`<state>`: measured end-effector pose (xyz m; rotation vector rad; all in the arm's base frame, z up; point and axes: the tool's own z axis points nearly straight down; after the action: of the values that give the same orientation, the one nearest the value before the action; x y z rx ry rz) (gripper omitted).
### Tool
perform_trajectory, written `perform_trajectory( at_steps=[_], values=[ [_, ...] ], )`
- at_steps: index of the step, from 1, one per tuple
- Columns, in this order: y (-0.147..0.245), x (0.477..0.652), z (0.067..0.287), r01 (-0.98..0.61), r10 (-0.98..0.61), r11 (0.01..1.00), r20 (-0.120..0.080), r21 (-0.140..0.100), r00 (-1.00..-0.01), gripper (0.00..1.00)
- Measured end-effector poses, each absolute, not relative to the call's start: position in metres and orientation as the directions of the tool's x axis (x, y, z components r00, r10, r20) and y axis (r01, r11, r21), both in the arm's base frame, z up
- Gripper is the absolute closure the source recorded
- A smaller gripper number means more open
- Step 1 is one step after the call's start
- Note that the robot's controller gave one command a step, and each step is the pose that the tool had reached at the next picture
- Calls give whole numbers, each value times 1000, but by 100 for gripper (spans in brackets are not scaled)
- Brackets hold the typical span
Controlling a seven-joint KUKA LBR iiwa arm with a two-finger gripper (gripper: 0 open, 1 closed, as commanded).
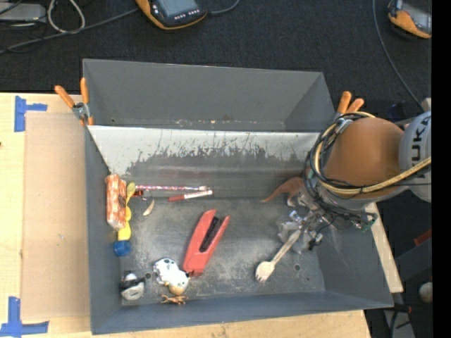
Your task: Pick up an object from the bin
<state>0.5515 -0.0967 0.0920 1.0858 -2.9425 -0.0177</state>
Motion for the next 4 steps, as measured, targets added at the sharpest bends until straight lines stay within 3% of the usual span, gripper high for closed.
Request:
perform_trajectory(
  at_steps=[1, 4],
  values=[
    [-96, 551, 143, -648, -648, 762, 3, 17, -762, 100],
    [-95, 552, 196, -644, -644, 765, -1, 15, -765, 100]
  ],
)
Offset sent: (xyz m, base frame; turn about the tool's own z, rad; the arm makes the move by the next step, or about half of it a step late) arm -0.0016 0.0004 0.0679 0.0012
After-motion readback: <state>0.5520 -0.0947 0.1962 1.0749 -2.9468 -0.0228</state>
